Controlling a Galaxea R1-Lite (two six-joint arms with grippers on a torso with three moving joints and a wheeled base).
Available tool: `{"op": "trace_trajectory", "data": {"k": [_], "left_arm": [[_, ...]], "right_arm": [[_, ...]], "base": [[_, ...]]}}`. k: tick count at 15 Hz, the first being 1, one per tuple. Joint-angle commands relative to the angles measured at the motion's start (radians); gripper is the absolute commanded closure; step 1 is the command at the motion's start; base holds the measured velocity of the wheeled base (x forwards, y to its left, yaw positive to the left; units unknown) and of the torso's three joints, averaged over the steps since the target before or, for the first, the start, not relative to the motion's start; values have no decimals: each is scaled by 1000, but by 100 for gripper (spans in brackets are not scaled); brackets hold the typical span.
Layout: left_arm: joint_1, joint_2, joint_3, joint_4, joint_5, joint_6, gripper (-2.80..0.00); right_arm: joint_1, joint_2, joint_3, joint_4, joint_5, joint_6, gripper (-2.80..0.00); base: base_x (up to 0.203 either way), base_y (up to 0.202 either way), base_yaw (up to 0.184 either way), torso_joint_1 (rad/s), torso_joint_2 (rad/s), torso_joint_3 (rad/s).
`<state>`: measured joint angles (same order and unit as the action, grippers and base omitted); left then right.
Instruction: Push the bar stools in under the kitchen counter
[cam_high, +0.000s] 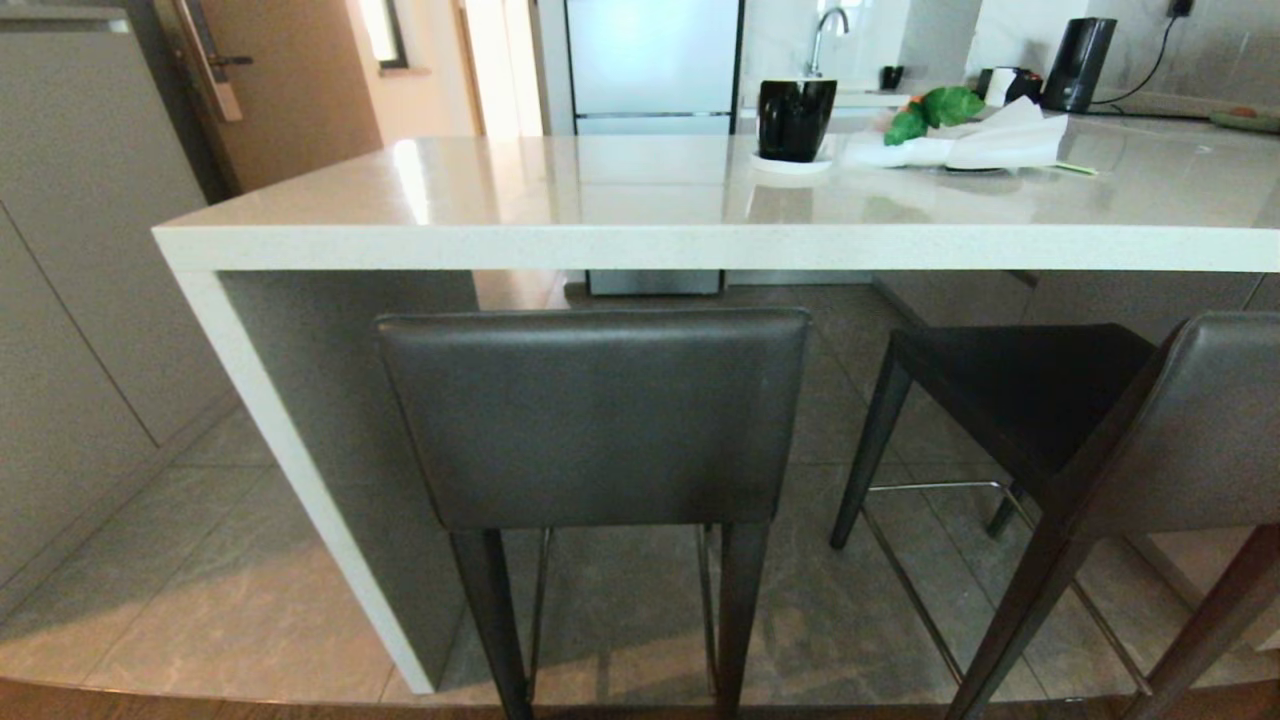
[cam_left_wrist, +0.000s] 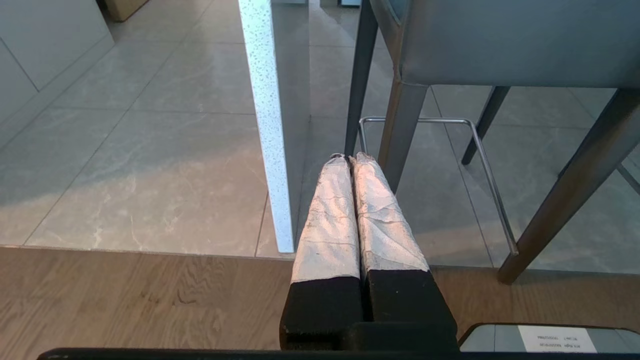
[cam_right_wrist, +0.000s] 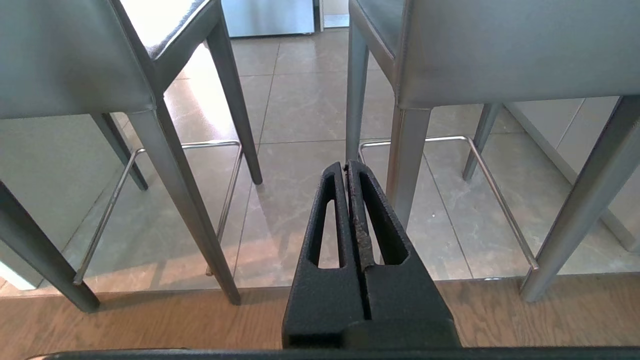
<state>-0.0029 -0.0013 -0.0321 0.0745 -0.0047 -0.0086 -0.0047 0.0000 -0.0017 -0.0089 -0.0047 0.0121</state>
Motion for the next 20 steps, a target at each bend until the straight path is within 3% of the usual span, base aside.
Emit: {"op": "trace_trajectory", "data": {"k": [1,10,16,20], "left_arm": [[0,0,0,-1,2,-1,0],[-2,0,0,-1,6,-17,0],[0,0,0,1,6,-19,0],[-1,0,0,0,6,-19,0]], "right_arm": [[0,2,0,0,0,0,0],[0,2,0,0,0,0,0],[0,2,0,0,0,0,0],[0,2,0,0,0,0,0]], "base": [[0,0,0,0,0,0],[-156,0,-1,1,3,2],[0,-11,1,1,0,1],[0,-181,3,6,2,2]]}}
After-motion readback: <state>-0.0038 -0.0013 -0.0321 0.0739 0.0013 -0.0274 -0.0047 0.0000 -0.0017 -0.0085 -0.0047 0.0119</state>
